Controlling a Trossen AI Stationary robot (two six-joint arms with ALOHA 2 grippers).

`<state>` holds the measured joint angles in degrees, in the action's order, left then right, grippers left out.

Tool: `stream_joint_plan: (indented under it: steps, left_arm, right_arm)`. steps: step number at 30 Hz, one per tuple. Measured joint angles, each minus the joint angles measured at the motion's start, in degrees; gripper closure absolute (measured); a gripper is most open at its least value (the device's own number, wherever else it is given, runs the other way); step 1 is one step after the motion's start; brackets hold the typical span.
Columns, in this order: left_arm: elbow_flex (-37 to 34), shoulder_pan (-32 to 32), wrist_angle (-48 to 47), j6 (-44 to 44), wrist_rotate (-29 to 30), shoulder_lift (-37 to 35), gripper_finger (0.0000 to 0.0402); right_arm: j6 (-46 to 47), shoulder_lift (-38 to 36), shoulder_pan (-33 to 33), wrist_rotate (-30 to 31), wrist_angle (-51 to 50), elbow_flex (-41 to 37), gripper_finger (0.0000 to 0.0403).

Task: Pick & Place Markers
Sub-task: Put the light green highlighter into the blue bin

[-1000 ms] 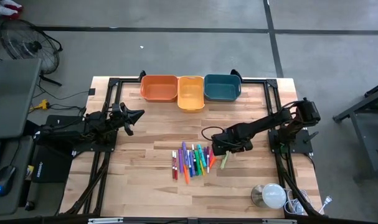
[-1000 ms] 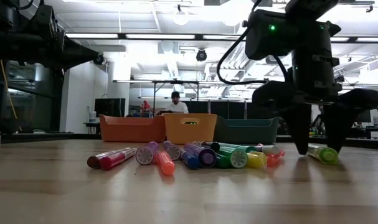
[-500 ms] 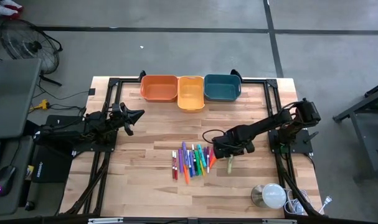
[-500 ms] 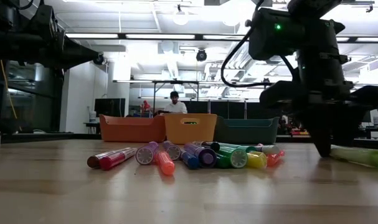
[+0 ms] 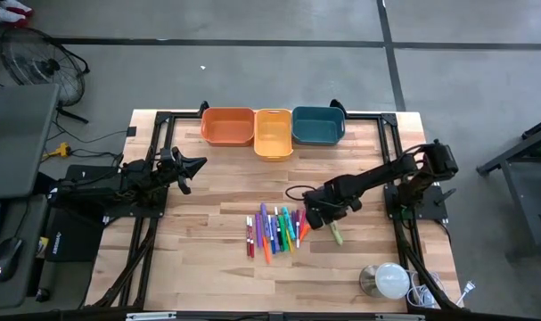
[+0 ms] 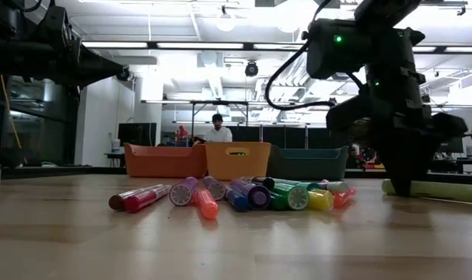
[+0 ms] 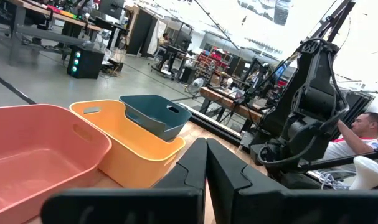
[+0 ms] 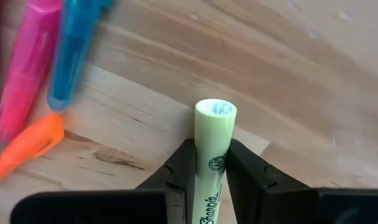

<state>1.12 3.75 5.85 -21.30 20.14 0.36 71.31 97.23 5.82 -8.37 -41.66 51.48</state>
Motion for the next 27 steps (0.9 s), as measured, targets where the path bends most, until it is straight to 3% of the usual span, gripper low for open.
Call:
stream_joint_plan:
  steps: [8, 16, 21, 27]
  left_arm:
    - [0.00, 0.00, 0.00, 0.01, 0.00, 0.00, 0.0399]
    - [-0.01, -0.01, 0.00, 0.01, 0.01, 0.00, 0.0399]
    - [0.00, -0.02, 0.00, 0.02, 0.00, 0.00, 0.0399]
    - [0.00, -0.02, 0.00, 0.01, 0.01, 0.02, 0.0399]
  right_arm:
    - [-14.56, 0.00, -4.04, -1.63, 0.93, 0.42, 0.0344]
    - [-35.22, 0.07, -8.47, -1.52, 0.94, 4.99, 0.0344]
    - [-50.17, 0.05, -10.29, 0.97, -3.69, 9.49, 0.0344]
    - [-62.31, 0.04, -13.53, 8.66, -11.61, 15.67, 0.0344]
